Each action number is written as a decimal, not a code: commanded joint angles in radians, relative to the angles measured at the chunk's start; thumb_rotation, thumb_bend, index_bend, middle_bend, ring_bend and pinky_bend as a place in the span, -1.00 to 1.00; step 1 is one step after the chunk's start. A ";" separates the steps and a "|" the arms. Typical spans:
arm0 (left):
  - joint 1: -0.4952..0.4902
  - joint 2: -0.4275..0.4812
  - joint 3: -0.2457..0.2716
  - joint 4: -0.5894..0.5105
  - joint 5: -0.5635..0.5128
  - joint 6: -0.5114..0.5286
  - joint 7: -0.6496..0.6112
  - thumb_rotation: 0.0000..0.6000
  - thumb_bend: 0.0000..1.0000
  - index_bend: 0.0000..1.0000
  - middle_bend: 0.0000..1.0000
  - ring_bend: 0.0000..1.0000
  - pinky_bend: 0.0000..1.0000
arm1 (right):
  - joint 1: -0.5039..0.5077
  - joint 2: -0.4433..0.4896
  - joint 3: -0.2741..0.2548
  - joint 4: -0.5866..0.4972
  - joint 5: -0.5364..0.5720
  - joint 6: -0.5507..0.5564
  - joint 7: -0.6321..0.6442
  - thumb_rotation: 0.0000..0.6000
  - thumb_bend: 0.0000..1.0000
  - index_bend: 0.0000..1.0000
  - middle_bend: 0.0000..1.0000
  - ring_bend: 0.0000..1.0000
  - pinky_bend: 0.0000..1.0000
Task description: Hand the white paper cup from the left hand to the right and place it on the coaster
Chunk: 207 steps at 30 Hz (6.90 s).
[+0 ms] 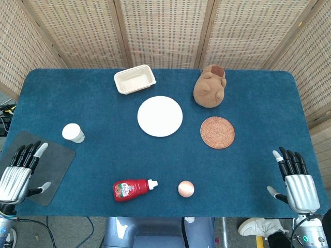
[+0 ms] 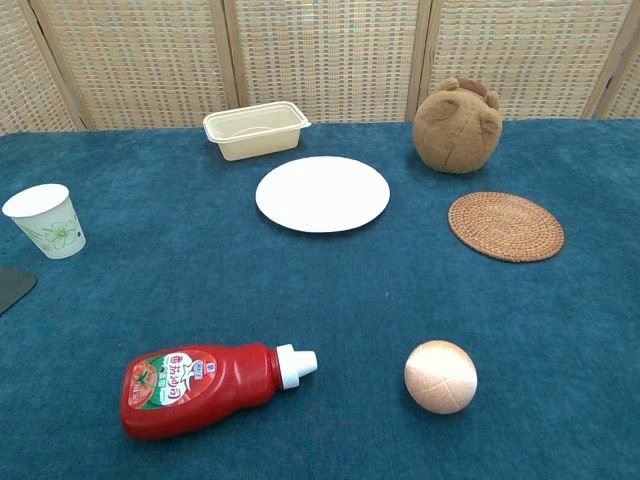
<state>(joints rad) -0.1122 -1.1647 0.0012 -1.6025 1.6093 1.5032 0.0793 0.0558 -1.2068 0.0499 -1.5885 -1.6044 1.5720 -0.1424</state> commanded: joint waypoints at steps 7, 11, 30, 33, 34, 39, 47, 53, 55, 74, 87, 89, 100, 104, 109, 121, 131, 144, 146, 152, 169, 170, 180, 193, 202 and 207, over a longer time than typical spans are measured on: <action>0.001 -0.001 0.004 -0.002 0.009 0.005 0.001 1.00 -0.79 -1.00 -1.00 -1.00 -1.00 | -0.002 0.005 -0.002 0.001 -0.003 0.002 0.010 1.00 -0.97 -1.00 -1.00 -1.00 -1.00; 0.000 0.000 0.001 0.001 0.003 0.003 -0.010 1.00 -0.79 -1.00 -1.00 -1.00 -1.00 | 0.001 0.004 -0.003 -0.001 -0.004 -0.002 0.009 1.00 -0.97 -1.00 -1.00 -1.00 -1.00; -0.017 0.009 -0.021 0.002 -0.035 -0.024 -0.050 1.00 -0.79 -1.00 -1.00 -1.00 -1.00 | 0.015 -0.006 -0.013 0.000 -0.014 -0.032 -0.004 1.00 -0.97 -1.00 -1.00 -1.00 -1.00; -0.033 0.023 -0.031 0.008 -0.042 -0.045 -0.065 1.00 -0.79 -1.00 -1.00 -1.00 -1.00 | 0.016 -0.007 -0.013 0.002 -0.013 -0.033 -0.004 1.00 -0.97 -1.00 -1.00 -1.00 -1.00; -0.041 0.030 -0.036 0.012 -0.044 -0.054 -0.067 1.00 -0.79 -1.00 -1.00 -1.00 -1.00 | 0.016 -0.007 -0.012 0.002 -0.013 -0.033 -0.004 1.00 -0.97 -1.00 -1.00 -1.00 -1.00; -0.100 0.069 -0.079 0.039 -0.080 -0.124 -0.099 1.00 -0.79 -1.00 -1.00 -1.00 -1.00 | 0.013 -0.005 -0.010 -0.002 -0.013 -0.023 -0.003 1.00 -0.97 -1.00 -1.00 -1.00 -1.00; -0.237 0.069 -0.133 0.128 -0.193 -0.369 -0.171 1.00 -0.79 -1.00 -1.00 -1.00 -1.00 | 0.012 -0.002 -0.008 -0.002 -0.007 -0.022 0.003 1.00 -0.97 -1.00 -1.00 -1.00 -1.00; -0.343 0.033 -0.153 0.220 -0.278 -0.573 -0.179 1.00 -0.78 -1.00 -1.00 -1.00 -1.00 | 0.012 -0.002 -0.009 -0.003 -0.009 -0.022 0.003 1.00 -0.97 -1.00 -1.00 -1.00 -1.00; -0.368 0.025 -0.156 0.248 -0.299 -0.618 -0.158 1.00 -0.78 -1.00 -1.00 -1.00 -1.00 | 0.011 -0.001 -0.009 -0.003 -0.008 -0.021 0.003 1.00 -0.97 -1.00 -1.00 -1.00 -1.00; -0.593 -0.095 -0.165 0.402 -0.590 -0.928 0.078 1.00 -0.75 -1.00 -1.00 -1.00 -1.00 | 0.007 0.008 -0.002 0.001 0.004 -0.013 0.032 1.00 -0.97 -1.00 -1.00 -1.00 -1.00; -0.643 -0.155 -0.108 0.426 -0.735 -0.924 0.200 1.00 -0.70 -0.66 -1.00 -1.00 -1.00 | 0.005 0.011 0.001 0.005 0.009 -0.010 0.053 1.00 -0.97 -1.00 -1.00 -1.00 -1.00; -0.645 -0.159 -0.104 0.428 -0.745 -0.919 0.205 1.00 -0.65 -0.58 -1.00 -1.00 -1.00 | 0.005 0.012 0.000 0.005 0.008 -0.011 0.053 1.00 -0.97 -1.00 -1.00 -1.00 -1.00; -0.655 -0.177 -0.085 0.429 -0.772 -0.899 0.221 1.00 -0.46 -0.38 -1.00 -1.00 -1.00 | 0.004 0.014 0.000 0.003 0.007 -0.007 0.058 1.00 -0.97 -1.00 -1.00 -1.00 -1.00; -0.652 -0.178 -0.082 0.421 -0.770 -0.882 0.221 1.00 -0.41 -0.37 -1.00 -1.00 -1.00 | 0.003 0.016 0.001 0.003 0.011 -0.008 0.066 1.00 -0.97 -1.00 -1.00 -1.00 -1.00; -0.646 -0.161 -0.084 0.392 -0.758 -0.851 0.216 1.00 -0.36 -0.32 -1.00 -1.00 -1.00 | 0.003 0.017 0.002 0.003 0.012 -0.009 0.072 1.00 -0.97 -1.00 -1.00 -1.00 -1.00; -0.657 -0.069 -0.117 0.194 -0.710 -0.747 0.243 1.00 -0.37 -0.32 -1.00 -1.00 -1.00 | -0.002 0.026 0.001 -0.001 0.002 0.006 0.089 1.00 -0.97 -1.00 -1.00 -1.00 -1.00; -0.749 -0.085 -0.158 -0.052 -0.710 -0.632 0.434 1.00 -0.36 -0.32 -1.00 -1.00 -1.00 | -0.012 0.038 0.011 0.006 0.018 0.022 0.135 1.00 -0.97 -1.00 -1.00 -1.00 -1.00; -0.948 -0.262 -0.170 -0.185 -0.931 -0.517 0.786 1.00 -0.37 -0.32 -1.00 -1.00 -1.00 | -0.015 0.048 0.015 0.019 0.024 0.024 0.194 1.00 -0.97 -1.00 -1.00 -1.00 -1.00; -0.973 -0.292 -0.174 -0.180 -0.972 -0.500 0.817 1.00 -0.36 -0.32 -1.00 -1.00 -1.00 | -0.015 0.049 0.014 0.021 0.024 0.024 0.201 1.00 -0.97 -1.00 -1.00 -1.00 -1.00; -1.035 -0.366 -0.180 -0.145 -1.061 -0.473 0.881 1.00 -0.37 -0.32 -1.00 -1.00 -1.00 | -0.014 0.051 0.015 0.027 0.029 0.017 0.221 1.00 -0.97 -1.00 -1.00 -1.00 -1.00; -1.130 -0.511 -0.177 -0.020 -1.163 -0.435 0.959 1.00 -0.60 -0.99 -1.00 -1.00 -1.00 | -0.011 0.052 0.018 0.046 0.042 0.003 0.269 1.00 -0.97 -1.00 -1.00 -1.00 -1.00; -1.131 -0.513 -0.178 -0.018 -1.169 -0.432 0.960 1.00 -0.62 -1.00 -1.00 -1.00 -1.00 | -0.011 0.053 0.018 0.046 0.041 0.003 0.269 1.00 -0.97 -1.00 -1.00 -1.00 -1.00; -1.054 -0.423 -0.179 -0.086 -1.093 -0.391 0.833 1.00 -0.63 -1.00 -1.00 -1.00 -1.00 | -0.011 0.053 0.019 0.048 0.045 0.000 0.263 1.00 -0.97 -1.00 -1.00 -1.00 -1.00; -0.633 -0.012 0.052 -0.311 -0.527 -0.162 0.366 1.00 -0.71 -1.00 -1.00 -1.00 -1.00 | -0.003 0.042 0.020 0.038 0.052 -0.016 0.199 1.00 -0.97 -1.00 -1.00 -1.00 -1.00; -0.318 0.037 0.262 -0.142 -0.213 0.112 0.138 1.00 -0.72 -1.00 -1.00 -1.00 -1.00 | 0.026 0.013 0.017 0.031 0.056 -0.067 0.119 1.00 -0.97 -1.00 -1.00 -1.00 -1.00; -0.195 -0.002 0.298 0.007 -0.144 0.194 0.030 1.00 -0.72 -1.00 -1.00 -1.00 -1.00 | 0.077 0.009 0.029 -0.018 0.039 -0.123 0.040 1.00 -0.97 -1.00 -1.00 -1.00 -1.00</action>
<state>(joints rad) -0.3649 -1.1511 0.2631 -1.6715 1.4203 1.6539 0.1752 0.1097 -1.1982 0.0726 -1.5812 -1.5561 1.4733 -0.0672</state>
